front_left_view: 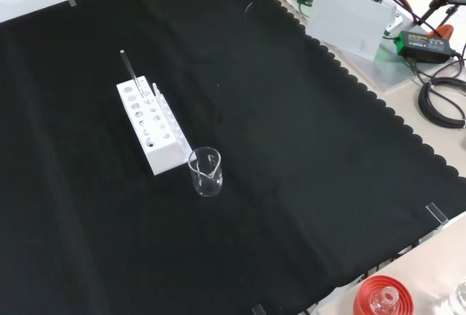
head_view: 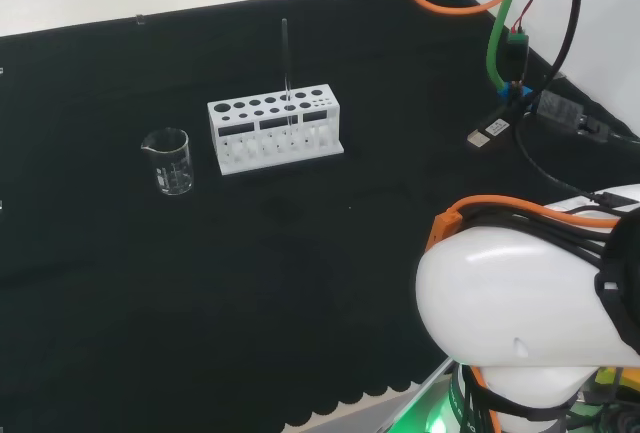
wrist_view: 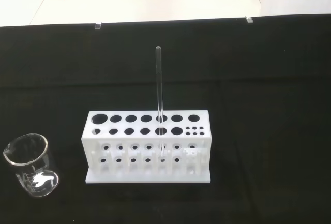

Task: Take the glass rod from the white test tube rack.

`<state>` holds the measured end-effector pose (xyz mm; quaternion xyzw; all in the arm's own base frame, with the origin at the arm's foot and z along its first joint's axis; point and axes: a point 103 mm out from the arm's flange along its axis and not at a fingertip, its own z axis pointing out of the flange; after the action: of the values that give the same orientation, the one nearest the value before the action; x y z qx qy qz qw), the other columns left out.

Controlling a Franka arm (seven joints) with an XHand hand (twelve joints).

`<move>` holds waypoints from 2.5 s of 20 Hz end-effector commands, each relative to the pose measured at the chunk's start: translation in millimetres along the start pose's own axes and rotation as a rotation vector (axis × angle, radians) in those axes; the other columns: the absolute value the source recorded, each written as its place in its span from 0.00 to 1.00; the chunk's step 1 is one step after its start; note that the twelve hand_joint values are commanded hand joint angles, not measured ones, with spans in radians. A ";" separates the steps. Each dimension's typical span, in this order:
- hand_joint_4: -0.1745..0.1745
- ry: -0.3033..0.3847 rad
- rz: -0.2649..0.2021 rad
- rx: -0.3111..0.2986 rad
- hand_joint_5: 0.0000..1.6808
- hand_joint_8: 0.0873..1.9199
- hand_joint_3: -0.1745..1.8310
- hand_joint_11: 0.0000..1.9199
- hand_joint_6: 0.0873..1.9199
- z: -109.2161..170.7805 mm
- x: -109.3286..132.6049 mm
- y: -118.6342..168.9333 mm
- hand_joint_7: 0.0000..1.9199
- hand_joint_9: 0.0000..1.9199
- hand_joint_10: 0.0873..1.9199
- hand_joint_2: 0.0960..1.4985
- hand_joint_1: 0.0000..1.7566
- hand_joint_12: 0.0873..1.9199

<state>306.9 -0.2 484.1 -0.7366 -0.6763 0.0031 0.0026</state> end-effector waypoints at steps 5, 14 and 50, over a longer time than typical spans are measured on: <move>0.54 0.002 0.000 -0.006 0.03 0.22 0.30 0.00 0.00 1.5 -1.8 5.2 0.00 0.01 0.47 0.53 0.28 0.77; 0.53 -0.006 0.002 0.017 0.05 0.27 0.29 0.00 0.00 11.0 -8.2 14.0 0.00 0.01 0.47 0.57 0.25 0.78; 0.41 0.050 -0.150 0.125 0.20 0.39 0.29 0.23 0.00 80.1 -18.3 159.6 0.17 0.26 0.45 0.54 0.31 0.71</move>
<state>431.6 -16.1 414.4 -0.6922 -0.7191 0.0249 0.0561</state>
